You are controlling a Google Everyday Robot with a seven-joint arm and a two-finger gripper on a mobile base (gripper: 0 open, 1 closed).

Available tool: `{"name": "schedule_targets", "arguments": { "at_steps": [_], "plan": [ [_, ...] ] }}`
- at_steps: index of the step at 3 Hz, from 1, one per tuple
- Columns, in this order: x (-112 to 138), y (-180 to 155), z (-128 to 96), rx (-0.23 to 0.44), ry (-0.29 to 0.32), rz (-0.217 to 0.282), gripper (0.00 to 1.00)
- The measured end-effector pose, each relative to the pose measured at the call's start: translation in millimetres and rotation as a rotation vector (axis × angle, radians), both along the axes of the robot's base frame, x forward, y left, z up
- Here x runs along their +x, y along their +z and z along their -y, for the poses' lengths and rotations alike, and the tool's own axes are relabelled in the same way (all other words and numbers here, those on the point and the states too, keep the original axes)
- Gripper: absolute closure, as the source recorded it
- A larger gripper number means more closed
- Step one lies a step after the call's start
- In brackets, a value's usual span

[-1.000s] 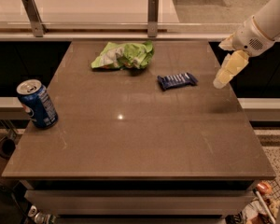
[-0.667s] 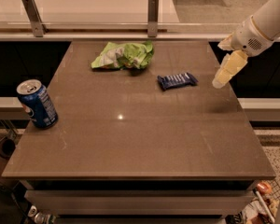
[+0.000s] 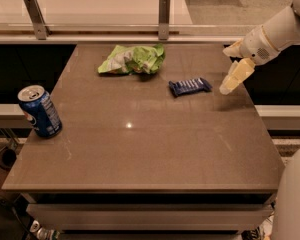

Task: Move rxbar blueberry near pepsi can

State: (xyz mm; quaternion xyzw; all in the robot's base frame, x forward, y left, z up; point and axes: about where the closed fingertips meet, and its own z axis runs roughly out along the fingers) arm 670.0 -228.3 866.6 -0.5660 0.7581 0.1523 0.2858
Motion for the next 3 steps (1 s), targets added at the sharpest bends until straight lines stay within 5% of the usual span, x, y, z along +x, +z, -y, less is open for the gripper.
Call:
{"name": "schedule_targets", "arguments": {
  "at_steps": [3],
  "plan": [
    [17,-32,-31,0.116,0.074,0.041,0.00]
  ]
}}
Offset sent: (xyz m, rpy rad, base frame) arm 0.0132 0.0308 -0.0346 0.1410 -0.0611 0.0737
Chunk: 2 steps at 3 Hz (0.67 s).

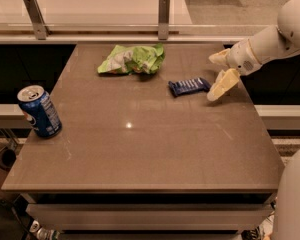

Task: Move rxbar blueberry near pepsi can

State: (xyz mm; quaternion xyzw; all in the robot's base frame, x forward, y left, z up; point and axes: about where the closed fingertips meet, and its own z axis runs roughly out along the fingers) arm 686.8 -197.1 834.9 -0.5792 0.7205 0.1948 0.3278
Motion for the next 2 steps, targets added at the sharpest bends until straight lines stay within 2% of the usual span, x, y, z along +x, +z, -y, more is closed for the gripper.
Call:
{"name": "schedule_targets", "arguments": {
  "at_steps": [2],
  "plan": [
    [10.0,-23.2,-17.1,0.071,0.059,-0.020,0.00]
  ]
}}
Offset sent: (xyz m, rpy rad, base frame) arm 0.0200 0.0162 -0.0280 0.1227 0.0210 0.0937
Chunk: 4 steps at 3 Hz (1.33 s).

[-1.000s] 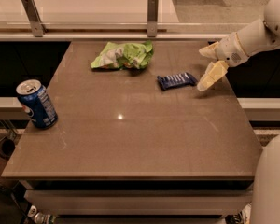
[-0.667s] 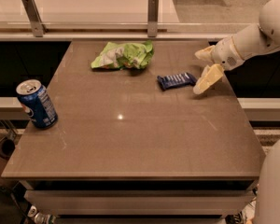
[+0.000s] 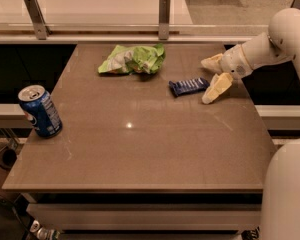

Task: Move rxbar blueberry near pepsi can

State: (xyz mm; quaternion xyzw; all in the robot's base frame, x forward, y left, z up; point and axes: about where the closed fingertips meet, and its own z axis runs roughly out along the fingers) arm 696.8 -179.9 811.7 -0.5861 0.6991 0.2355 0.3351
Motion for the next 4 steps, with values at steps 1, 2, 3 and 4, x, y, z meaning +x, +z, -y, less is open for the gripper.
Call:
{"name": "schedule_targets", "arguments": {
  "at_steps": [1,2,3,4],
  "plan": [
    [4,-4,-9,0.029,0.034,0.002,0.00],
    [5,-1,-17,0.036,0.062,0.012,0.00],
    [2,8,-20,0.025,0.073,0.038,0.00],
    [-4,18,-21,0.013,0.069,0.063,0.00]
  ]
}}
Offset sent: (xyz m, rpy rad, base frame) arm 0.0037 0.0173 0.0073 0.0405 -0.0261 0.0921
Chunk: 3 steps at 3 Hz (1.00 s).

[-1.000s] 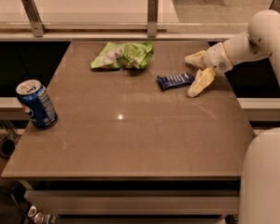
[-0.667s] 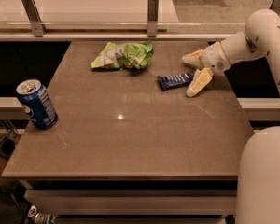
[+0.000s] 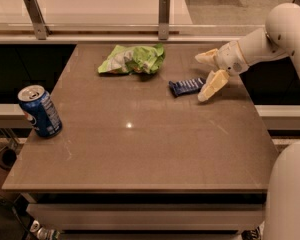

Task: Move rxbar blueberry near pepsi can

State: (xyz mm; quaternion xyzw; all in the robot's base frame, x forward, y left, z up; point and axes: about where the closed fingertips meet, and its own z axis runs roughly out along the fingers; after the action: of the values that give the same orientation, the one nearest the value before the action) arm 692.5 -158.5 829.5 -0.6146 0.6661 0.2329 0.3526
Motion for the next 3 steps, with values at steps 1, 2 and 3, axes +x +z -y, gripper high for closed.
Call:
{"name": "schedule_targets", "arguments": {
  "at_steps": [1,2,3],
  "plan": [
    [-4.9,1.1,-4.2,-0.004,0.008,0.004,0.00],
    [-7.1,-3.3,-9.2,-0.006,0.028,-0.010,0.00],
    [-8.9,-5.4,-13.5,-0.028,0.048,-0.026,0.00]
  ]
}}
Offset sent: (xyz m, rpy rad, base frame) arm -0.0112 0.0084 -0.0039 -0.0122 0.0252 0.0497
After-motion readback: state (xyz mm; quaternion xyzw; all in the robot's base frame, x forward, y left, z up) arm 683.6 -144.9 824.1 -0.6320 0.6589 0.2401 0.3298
